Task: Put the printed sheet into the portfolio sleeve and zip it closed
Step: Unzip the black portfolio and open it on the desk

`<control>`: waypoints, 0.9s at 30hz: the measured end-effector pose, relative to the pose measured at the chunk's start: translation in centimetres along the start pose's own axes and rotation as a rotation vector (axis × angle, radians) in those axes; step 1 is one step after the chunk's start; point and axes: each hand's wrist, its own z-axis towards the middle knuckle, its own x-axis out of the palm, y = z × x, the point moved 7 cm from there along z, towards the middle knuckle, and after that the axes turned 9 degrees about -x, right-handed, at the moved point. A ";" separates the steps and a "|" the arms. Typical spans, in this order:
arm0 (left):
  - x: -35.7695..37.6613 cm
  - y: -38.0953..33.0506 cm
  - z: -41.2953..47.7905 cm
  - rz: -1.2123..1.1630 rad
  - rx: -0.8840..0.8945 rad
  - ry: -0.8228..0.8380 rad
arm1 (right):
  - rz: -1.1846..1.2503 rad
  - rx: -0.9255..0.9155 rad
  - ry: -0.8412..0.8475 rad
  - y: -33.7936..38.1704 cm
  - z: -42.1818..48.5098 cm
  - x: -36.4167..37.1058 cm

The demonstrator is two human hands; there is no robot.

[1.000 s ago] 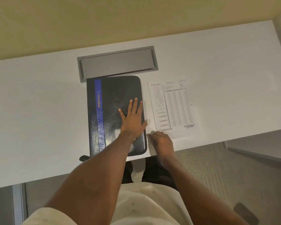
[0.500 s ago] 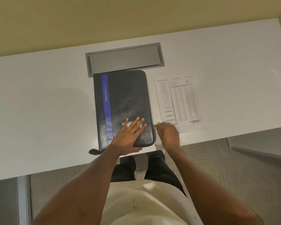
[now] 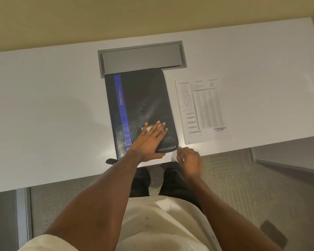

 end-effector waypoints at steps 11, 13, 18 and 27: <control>-0.4 0.1 -0.2 0.013 0.053 0.000 | 0.149 -0.252 -0.001 8.5 -2.9 4.3; -0.5 0.0 -0.3 0.025 0.059 0.000 | 0.172 -0.266 0.015 10.0 -2.8 5.0; -1.0 0.0 -0.5 0.042 0.077 -0.005 | 0.166 -0.357 0.042 14.1 -2.4 6.7; -1.7 0.2 -1.6 0.015 0.109 -0.091 | 0.151 -0.438 0.210 16.5 -2.7 9.4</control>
